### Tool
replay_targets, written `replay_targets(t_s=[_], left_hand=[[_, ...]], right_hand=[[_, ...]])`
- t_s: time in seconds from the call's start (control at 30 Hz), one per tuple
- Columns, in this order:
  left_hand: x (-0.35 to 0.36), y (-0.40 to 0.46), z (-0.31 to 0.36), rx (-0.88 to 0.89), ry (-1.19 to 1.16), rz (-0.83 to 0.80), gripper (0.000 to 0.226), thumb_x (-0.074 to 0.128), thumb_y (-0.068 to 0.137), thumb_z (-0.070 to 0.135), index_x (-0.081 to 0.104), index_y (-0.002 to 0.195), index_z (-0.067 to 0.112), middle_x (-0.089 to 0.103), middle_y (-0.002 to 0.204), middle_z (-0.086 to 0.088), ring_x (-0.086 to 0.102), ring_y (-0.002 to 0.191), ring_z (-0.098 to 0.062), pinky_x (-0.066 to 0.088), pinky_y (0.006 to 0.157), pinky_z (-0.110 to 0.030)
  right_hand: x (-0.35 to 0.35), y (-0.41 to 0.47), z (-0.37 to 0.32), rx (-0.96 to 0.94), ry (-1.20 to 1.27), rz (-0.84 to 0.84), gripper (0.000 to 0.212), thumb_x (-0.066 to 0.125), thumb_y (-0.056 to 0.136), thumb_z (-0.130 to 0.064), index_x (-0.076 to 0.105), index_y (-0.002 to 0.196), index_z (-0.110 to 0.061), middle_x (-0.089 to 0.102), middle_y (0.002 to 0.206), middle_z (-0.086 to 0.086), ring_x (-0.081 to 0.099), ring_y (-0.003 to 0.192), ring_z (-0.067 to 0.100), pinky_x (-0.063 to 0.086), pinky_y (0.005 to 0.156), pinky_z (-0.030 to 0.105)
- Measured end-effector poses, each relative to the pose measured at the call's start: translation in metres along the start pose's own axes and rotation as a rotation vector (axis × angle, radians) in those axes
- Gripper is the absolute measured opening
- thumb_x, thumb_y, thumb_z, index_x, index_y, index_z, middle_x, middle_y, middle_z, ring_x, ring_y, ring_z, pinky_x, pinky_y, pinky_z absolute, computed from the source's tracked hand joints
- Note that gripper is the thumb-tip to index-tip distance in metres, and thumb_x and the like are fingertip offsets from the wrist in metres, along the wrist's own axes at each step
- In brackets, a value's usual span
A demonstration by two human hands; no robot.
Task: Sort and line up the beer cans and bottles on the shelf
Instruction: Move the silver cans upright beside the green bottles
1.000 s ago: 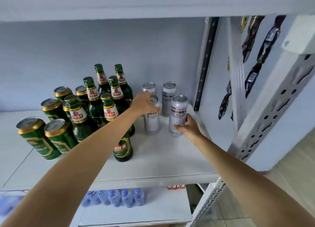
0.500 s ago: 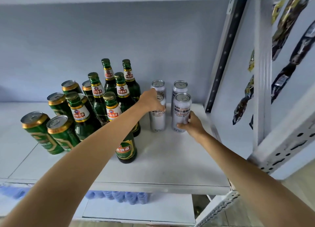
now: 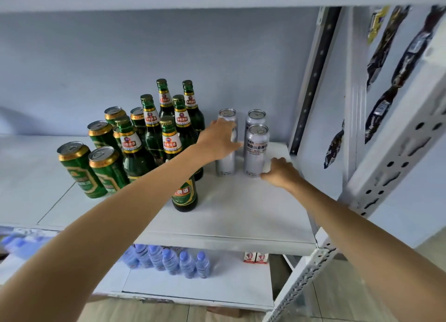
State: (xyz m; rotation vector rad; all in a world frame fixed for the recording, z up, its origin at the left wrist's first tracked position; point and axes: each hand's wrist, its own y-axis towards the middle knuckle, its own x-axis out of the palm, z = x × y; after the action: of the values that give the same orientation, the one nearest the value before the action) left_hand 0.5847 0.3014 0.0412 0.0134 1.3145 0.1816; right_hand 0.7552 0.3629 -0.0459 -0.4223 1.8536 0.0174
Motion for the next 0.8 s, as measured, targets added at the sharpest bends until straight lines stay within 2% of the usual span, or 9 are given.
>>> replay_targets(t_s=[0.07, 0.2, 0.4, 0.57, 0.8], left_hand=[[0.003, -0.024, 0.000, 0.008, -0.020, -0.008, 0.045, 0.056, 0.090, 0.037, 0.052, 0.131, 0.019, 0.054, 0.131, -0.005, 0.054, 0.118, -0.026, 0.048, 0.092, -0.039], [0.013, -0.069, -0.008, 0.043, 0.044, -0.074, 0.039, 0.054, 0.090, 0.041, 0.057, 0.125, 0.023, 0.061, 0.122, -0.001, 0.059, 0.111, -0.025, 0.048, 0.088, -0.035], [0.014, -0.132, -0.045, 0.031, 0.151, -0.185, 0.039, 0.052, 0.091, 0.045, 0.058, 0.123, 0.024, 0.063, 0.121, 0.001, 0.059, 0.109, -0.024, 0.050, 0.090, -0.039], [-0.003, -0.179, -0.100, -0.012, 0.181, -0.159, 0.038, 0.052, 0.091, 0.043, 0.060, 0.122, 0.023, 0.066, 0.115, 0.000, 0.062, 0.104, -0.023, 0.052, 0.084, -0.037], [-0.031, -0.262, -0.207, -0.143, 0.158, -0.116, 0.037, 0.053, 0.092, 0.043, 0.059, 0.124, 0.025, 0.064, 0.122, 0.003, 0.058, 0.114, -0.019, 0.046, 0.091, -0.033]], right_hand=[[-0.004, -0.015, -0.004, -0.043, -0.121, 0.035, 0.056, 0.053, 0.091, -0.042, 0.043, 0.129, -0.003, 0.045, 0.134, 0.017, 0.042, 0.126, 0.037, 0.038, 0.097, 0.041], [0.003, -0.046, -0.015, -0.151, -0.262, 0.090, 0.044, 0.039, 0.098, -0.034, 0.043, 0.131, -0.005, 0.044, 0.134, 0.017, 0.042, 0.124, 0.035, 0.037, 0.096, 0.041], [0.025, -0.088, -0.046, -0.241, -0.294, -0.043, 0.059, 0.037, 0.096, -0.052, 0.045, 0.136, -0.008, 0.047, 0.138, 0.016, 0.046, 0.125, 0.035, 0.039, 0.096, 0.041], [0.050, -0.121, -0.094, -0.304, -0.282, -0.072, 0.061, 0.037, 0.095, -0.055, 0.048, 0.135, -0.011, 0.052, 0.136, 0.013, 0.050, 0.122, 0.033, 0.043, 0.097, 0.040], [0.107, -0.175, -0.198, -0.391, -0.258, -0.092, 0.059, 0.040, 0.093, -0.055, 0.049, 0.134, -0.012, 0.052, 0.137, 0.012, 0.049, 0.124, 0.031, 0.044, 0.095, 0.039]])
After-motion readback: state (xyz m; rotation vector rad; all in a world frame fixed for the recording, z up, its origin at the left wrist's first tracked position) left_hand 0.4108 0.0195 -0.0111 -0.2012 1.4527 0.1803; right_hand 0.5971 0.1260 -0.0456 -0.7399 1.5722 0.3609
